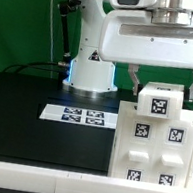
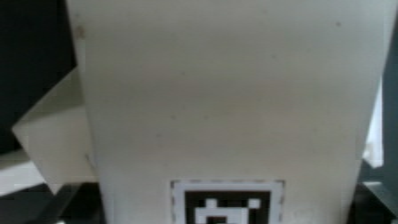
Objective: Assemble cabinet
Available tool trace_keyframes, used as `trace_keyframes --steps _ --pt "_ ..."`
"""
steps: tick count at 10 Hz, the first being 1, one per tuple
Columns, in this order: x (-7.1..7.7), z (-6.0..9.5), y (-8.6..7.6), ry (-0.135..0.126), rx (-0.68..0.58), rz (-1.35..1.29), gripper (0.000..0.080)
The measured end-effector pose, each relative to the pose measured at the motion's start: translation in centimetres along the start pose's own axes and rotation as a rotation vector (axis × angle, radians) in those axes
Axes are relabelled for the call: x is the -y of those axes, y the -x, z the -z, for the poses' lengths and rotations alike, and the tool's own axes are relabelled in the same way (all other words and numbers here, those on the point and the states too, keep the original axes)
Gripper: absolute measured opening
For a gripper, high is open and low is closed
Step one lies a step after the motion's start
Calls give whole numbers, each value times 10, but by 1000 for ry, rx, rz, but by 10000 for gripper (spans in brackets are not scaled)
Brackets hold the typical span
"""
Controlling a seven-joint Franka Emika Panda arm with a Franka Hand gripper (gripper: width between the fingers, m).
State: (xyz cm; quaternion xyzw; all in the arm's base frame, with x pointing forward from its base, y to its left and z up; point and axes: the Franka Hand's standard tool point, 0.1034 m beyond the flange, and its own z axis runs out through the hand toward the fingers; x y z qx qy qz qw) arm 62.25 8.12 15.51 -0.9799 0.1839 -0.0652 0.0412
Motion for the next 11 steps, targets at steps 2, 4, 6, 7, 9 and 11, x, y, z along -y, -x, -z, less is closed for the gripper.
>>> trace_keyframes --steps 2,4,6,7,9,11 --pt "-1 0 0 0 0 -137 560" --pt "-1 0 0 0 0 -235 560" --pt "-1 0 0 -1 -3 -427 560" --pt "0 0 1 -6 -11 -559 560" --pt "-2 0 4 -16 -16 -830 560" --pt "-2 0 4 -37 -7 -1014 560"
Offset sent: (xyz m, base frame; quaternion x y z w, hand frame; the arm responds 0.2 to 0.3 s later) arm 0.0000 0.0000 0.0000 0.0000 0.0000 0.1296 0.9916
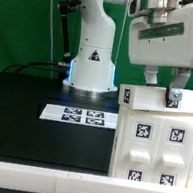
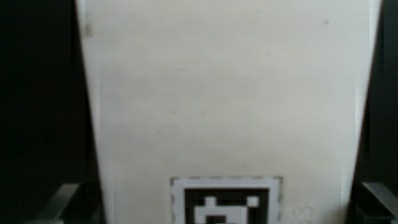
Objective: Assemble cabinet
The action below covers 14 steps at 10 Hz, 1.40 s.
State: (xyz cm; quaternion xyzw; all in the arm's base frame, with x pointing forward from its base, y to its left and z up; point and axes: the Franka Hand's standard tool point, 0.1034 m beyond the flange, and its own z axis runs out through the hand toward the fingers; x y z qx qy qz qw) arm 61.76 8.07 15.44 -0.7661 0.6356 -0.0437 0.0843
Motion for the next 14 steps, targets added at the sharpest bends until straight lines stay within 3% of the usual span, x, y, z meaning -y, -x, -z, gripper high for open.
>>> trace_keyframes --steps 6,9,10,11,12,14 --pt "-1 -1 2 5 50 -607 560" --pt "-1 -2 1 7 81 -686 560" --pt "-1 -3 3 8 87 -694 666" --pt "-1 -3 5 8 90 -680 666" --pt "0 -1 5 5 92 -664 757" --pt "6 11 8 -21 109 -634 798"
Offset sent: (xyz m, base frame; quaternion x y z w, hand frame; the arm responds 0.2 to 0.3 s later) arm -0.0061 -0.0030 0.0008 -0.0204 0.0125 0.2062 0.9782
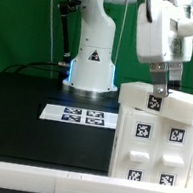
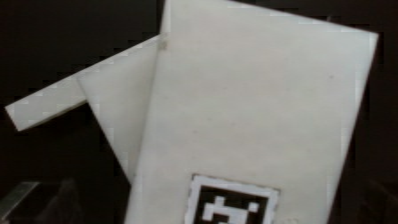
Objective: Assemble cabinet
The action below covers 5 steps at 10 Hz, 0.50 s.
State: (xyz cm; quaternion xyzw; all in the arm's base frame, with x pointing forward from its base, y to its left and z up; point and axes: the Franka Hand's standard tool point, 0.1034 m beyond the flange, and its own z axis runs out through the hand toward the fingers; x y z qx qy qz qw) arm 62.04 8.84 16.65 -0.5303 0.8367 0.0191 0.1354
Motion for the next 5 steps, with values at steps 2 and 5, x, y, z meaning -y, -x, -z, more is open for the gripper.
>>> trace_keyframes --steps 2,5 --pt "6 11 6 -27 28 -4 798" --pt "7 12 6 -31 36 39 797"
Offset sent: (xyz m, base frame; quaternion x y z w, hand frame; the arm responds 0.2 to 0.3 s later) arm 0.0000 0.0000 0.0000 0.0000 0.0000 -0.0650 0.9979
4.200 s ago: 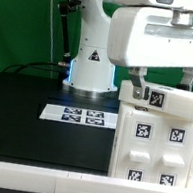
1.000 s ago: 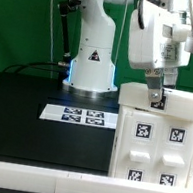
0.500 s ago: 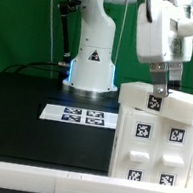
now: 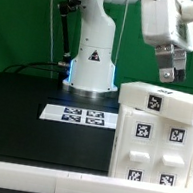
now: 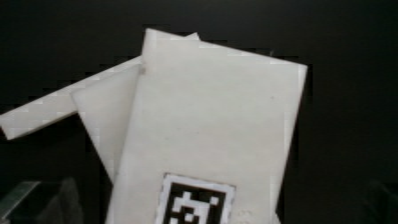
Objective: Assemble cabinet
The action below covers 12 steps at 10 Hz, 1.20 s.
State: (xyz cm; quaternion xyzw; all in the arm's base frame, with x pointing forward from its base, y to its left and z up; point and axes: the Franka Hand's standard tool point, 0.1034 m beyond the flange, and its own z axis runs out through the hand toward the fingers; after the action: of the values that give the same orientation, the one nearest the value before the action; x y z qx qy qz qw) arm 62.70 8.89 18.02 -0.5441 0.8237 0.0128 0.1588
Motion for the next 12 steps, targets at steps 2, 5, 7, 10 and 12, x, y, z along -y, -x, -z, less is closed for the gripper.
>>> trace_keyframes --steps 2,5,7,10,12 --pt "-5 -3 0 50 -39 247 797" --pt "0 -2 6 76 -62 714 797" --pt "-1 -2 13 100 -59 965 797" --pt "-1 -3 13 120 -49 1183 797" --pt "-1 -3 13 125 -42 1319 797"
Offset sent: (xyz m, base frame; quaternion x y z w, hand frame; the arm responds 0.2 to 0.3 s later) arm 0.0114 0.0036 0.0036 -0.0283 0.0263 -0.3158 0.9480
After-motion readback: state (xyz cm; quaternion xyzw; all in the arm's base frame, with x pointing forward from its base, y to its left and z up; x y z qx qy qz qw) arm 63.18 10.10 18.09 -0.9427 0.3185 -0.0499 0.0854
